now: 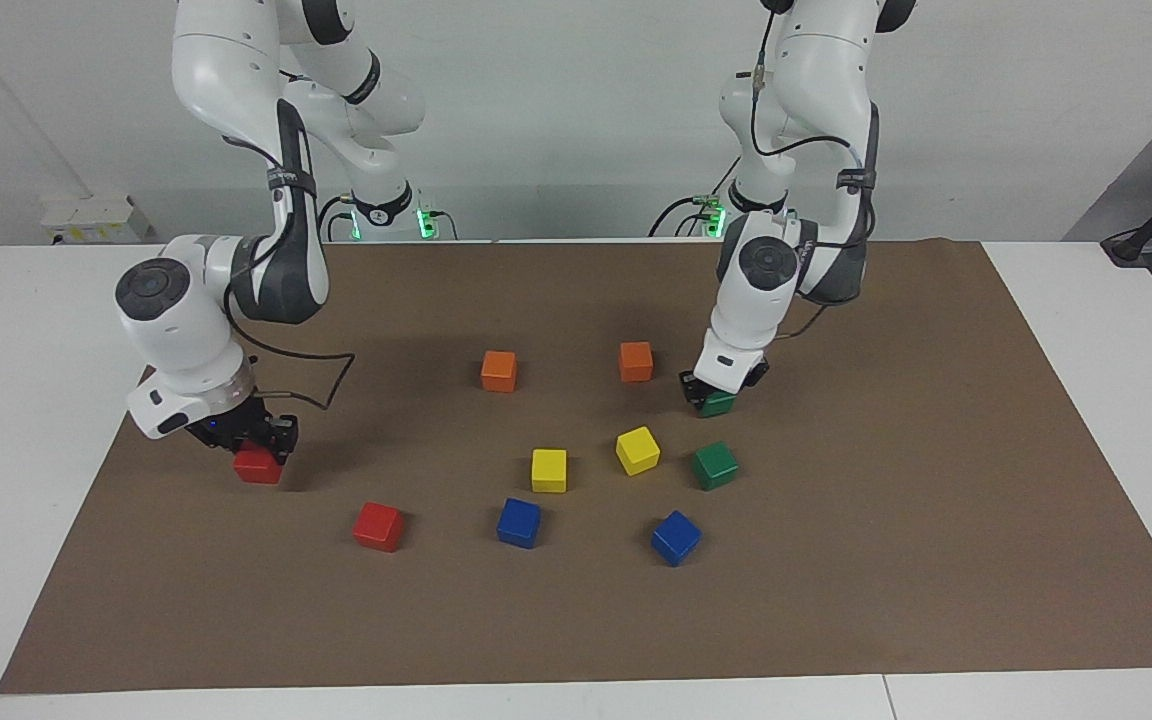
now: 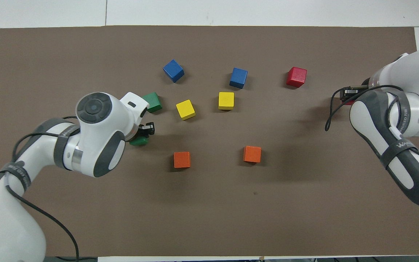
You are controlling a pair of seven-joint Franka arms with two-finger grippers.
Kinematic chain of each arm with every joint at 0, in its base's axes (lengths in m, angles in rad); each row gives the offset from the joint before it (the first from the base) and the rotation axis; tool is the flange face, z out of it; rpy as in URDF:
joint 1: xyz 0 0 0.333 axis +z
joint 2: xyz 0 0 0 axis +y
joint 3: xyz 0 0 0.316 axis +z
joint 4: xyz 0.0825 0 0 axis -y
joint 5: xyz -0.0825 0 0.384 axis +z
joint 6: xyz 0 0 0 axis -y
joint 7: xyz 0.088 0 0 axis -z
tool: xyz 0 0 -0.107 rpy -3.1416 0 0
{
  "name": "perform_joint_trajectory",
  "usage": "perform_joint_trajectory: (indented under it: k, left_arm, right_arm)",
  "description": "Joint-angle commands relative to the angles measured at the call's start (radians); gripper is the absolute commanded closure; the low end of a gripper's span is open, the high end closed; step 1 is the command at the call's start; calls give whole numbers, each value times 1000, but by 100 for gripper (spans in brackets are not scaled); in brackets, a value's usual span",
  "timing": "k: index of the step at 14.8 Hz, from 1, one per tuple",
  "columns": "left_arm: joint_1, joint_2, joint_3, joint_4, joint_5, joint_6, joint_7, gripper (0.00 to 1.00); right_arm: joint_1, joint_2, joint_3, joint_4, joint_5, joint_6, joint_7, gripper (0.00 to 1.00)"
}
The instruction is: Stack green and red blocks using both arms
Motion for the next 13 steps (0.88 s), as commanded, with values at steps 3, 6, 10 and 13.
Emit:
perform_joint_trajectory:
  k: [3,6,10,13]
  left_arm:
    - [258,-32,-2,30,-6,-49,405,100]
    - [319,-26,-2,26,-6,-16,480,100]
    - [358,31,-2,26,-5,75,503,100]
    - [361,55,-1,35,1,96,505,100]
  right_arm:
    - [-18,37,12,-39,-11,122,-6,100]
    - [-19,66,12,-44,-11,178,-1,100]
    - [-18,67,12,-40,-7,176,4,1]
    - [2,55,12,-7,-8,106,7,0]
